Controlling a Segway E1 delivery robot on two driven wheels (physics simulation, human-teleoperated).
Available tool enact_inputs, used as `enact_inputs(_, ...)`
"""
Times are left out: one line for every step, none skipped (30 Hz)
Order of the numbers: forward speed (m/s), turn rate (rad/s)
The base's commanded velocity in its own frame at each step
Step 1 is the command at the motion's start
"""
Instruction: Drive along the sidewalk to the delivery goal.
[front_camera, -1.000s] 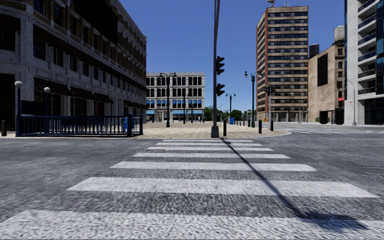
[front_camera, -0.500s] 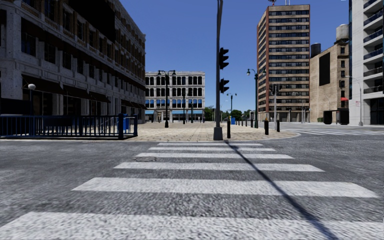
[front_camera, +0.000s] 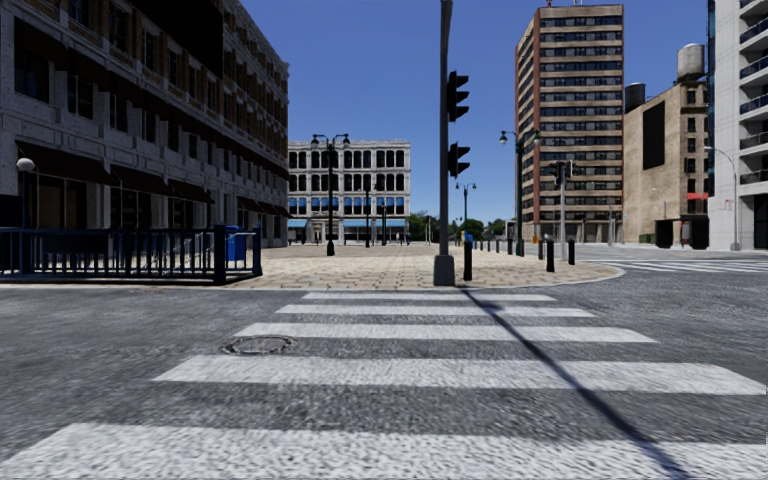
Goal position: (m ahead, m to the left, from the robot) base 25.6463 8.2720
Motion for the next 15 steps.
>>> enact_inputs(2.0,0.0)
enact_inputs(2.0,0.0)
enact_inputs(2.0,0.0)
enact_inputs(2.0,0.0)
enact_inputs(2.0,0.0)
enact_inputs(2.0,0.0)
enact_inputs(2.0,0.0)
enact_inputs(2.0,0.0)
enact_inputs(2.0,0.0)
enact_inputs(2.0,0.0)
enact_inputs(2.0,0.0)
enact_inputs(2.0,0.0)
enact_inputs(2.0,0.0)
enact_inputs(2.0,0.0)
enact_inputs(2.0,0.0)
